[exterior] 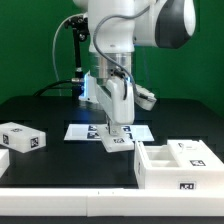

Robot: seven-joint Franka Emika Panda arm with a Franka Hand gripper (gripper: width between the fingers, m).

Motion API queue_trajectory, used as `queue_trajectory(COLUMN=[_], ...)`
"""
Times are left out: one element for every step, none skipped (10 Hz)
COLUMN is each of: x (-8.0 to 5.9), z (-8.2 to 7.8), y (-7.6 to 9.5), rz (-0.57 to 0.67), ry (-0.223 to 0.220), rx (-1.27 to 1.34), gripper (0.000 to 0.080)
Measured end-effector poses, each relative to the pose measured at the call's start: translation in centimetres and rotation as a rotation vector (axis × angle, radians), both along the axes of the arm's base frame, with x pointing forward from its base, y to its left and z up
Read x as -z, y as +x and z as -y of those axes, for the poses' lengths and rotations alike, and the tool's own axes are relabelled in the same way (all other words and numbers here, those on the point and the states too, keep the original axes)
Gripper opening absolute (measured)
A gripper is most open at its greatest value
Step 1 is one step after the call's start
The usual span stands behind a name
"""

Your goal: Assemble cabinet

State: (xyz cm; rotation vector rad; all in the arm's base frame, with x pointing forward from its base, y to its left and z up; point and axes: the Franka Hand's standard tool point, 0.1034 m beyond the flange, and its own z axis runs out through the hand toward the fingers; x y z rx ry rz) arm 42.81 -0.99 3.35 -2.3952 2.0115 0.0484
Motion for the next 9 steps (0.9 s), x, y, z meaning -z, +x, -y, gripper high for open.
queue_trajectory(x=[-0.1,-1.1,-2.0,-2.6,-2.9,-3.1,-3.1,-3.0,-3.0], z=[-0.2,-1.2,-2.8,-4.3,-5.4,-6.3,-6.3,-6.3,-6.3], y=[0.1,0.6,0.9,1.3,1.7,2.2,2.4,2.3,2.3], rz=[0.004,0.033,0.046,0.055,0.06,0.068,0.069,0.067,0.066], ry=[0.002,0.009,0.029,0.041,0.043,0.046,0.047,0.046,0.046], rx=[0.012,0.029,0.056,0.086,0.11,0.134,0.129,0.13,0.13], gripper=[0.0065,0.0065,0.0065,0.0065,0.0065,0.0065,0.0065,0.0065,0.0065])
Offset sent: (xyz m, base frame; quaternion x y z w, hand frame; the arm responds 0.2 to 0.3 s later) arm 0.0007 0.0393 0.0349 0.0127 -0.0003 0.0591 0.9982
